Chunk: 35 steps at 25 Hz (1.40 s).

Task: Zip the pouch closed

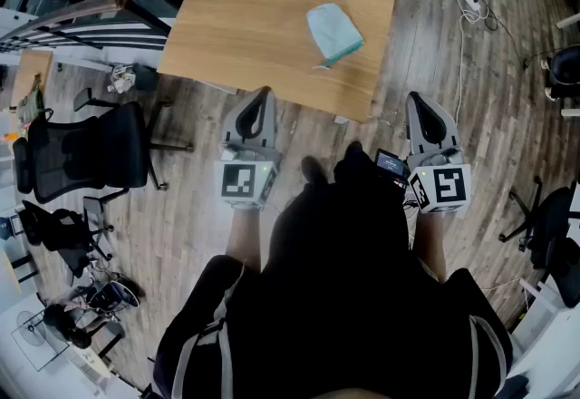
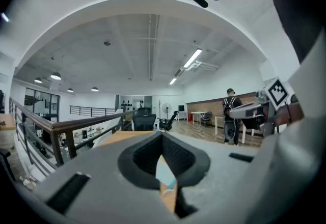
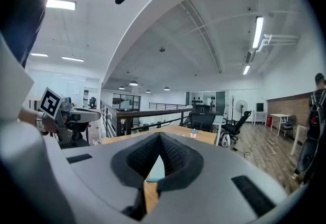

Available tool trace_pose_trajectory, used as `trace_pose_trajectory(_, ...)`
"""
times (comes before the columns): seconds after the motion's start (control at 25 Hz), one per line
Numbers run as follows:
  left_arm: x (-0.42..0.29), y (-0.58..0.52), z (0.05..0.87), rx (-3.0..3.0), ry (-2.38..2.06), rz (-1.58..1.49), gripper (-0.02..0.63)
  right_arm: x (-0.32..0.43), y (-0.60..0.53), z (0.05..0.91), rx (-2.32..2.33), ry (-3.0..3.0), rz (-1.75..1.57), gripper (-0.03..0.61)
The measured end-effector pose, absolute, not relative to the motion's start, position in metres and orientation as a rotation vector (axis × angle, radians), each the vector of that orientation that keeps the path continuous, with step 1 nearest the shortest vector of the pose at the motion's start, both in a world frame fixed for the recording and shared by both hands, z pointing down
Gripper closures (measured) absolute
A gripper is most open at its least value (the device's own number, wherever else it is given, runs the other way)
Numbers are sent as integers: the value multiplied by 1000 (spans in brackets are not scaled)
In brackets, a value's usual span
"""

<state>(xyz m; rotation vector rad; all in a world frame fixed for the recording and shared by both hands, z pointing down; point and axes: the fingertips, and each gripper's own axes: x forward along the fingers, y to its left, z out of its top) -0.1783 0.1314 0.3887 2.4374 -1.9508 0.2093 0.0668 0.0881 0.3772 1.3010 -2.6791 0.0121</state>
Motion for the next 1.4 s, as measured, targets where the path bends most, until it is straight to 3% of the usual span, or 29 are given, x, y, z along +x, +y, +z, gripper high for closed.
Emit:
trace_pose_trajectory(0.92,-130,76,394,2423,-1939,417,615,159,28,376,1423,-2759,129,566)
trace_pose_trajectory(1.4,-161,29,410,2386,-1932,361,615,131,-13,367,1477,-2729,107,566)
